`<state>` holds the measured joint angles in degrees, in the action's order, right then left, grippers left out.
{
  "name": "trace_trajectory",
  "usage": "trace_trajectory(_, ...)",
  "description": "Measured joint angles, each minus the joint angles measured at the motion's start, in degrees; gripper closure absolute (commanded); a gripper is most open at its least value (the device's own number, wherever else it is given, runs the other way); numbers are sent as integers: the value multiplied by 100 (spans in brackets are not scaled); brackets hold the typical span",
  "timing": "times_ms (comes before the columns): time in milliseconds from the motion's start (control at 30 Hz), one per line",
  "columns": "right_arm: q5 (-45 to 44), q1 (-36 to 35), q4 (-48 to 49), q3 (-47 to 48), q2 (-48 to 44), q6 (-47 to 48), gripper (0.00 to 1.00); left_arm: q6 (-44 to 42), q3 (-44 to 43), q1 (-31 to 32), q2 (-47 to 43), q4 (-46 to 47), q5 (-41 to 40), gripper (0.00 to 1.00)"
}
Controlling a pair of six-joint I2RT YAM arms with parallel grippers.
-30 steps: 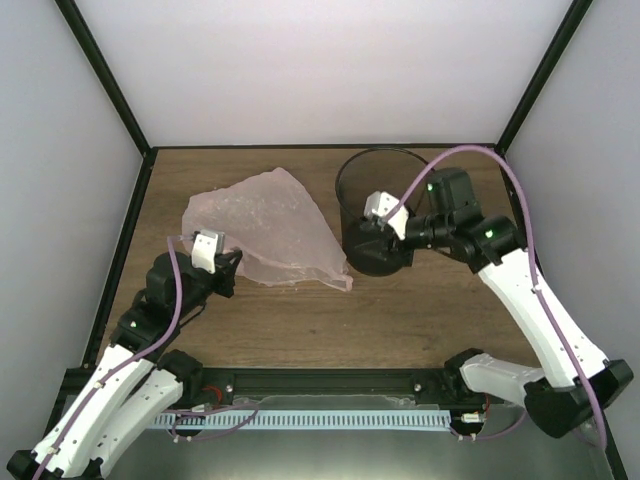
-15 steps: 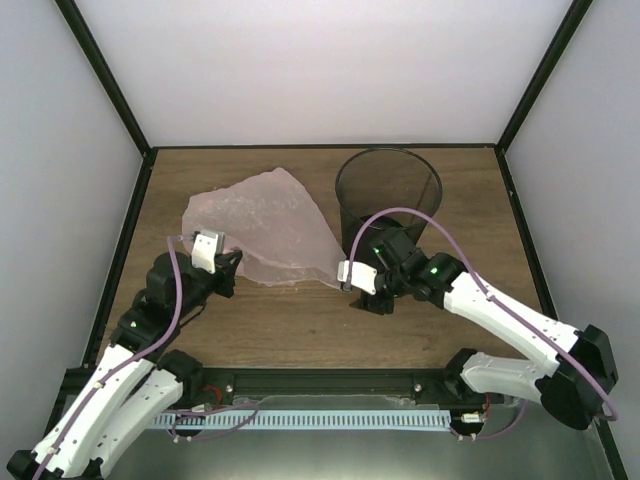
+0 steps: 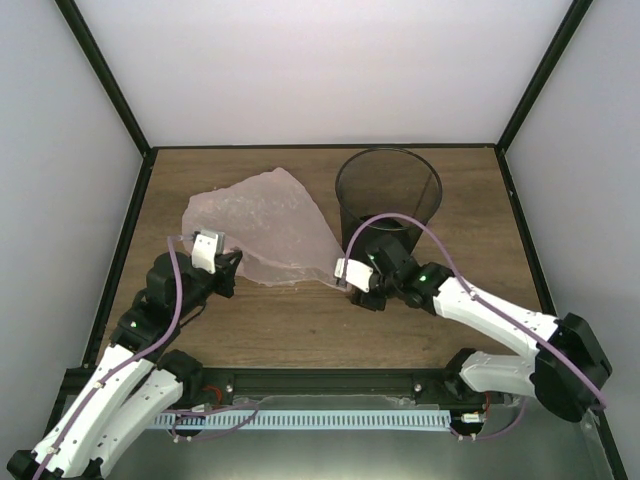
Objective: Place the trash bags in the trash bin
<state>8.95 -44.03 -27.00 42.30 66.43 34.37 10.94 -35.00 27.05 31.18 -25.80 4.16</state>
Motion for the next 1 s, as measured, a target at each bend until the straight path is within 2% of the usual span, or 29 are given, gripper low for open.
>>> trace_trajectory(133, -96, 0, 358, -48, 245, -101, 44, 0, 0, 0, 0, 0, 2, 94)
trace_trajectory(200, -109, 0, 503, -48, 365, -157, 52, 0, 0, 0, 0, 0, 2, 94)
trace_trajectory(233, -103, 0, 562, -48, 417, -199, 62, 0, 0, 0, 0, 0, 2, 94)
trace_trajectory(300, -68, -2, 645, -46, 511, -256, 91, 0, 0, 0, -2, 0, 0, 94)
trace_trajectory(333, -39, -4, 667, -44, 555, -293, 98, 0, 0, 0, -2, 0, 2, 94)
trace_trajectory(500, 94, -4, 516, 155, 671, -415, 99, -7, -4, 0, -109, -9, -11, 96)
trace_trajectory(667, 632, 120, 284, 920, 522, -643, 99, 31, -323, 0, -334, -181, -59, 96)
trace_trajectory(833, 1510, 494, 111, 2162, 433, -944, 99, 136, -1746, 0, -79, -529, 2, 96)
trace_trajectory(1000, 2017, 717, -11, 3152, 420, -1108, 99, 195, -3261, 0, 363, -911, -15, 96)
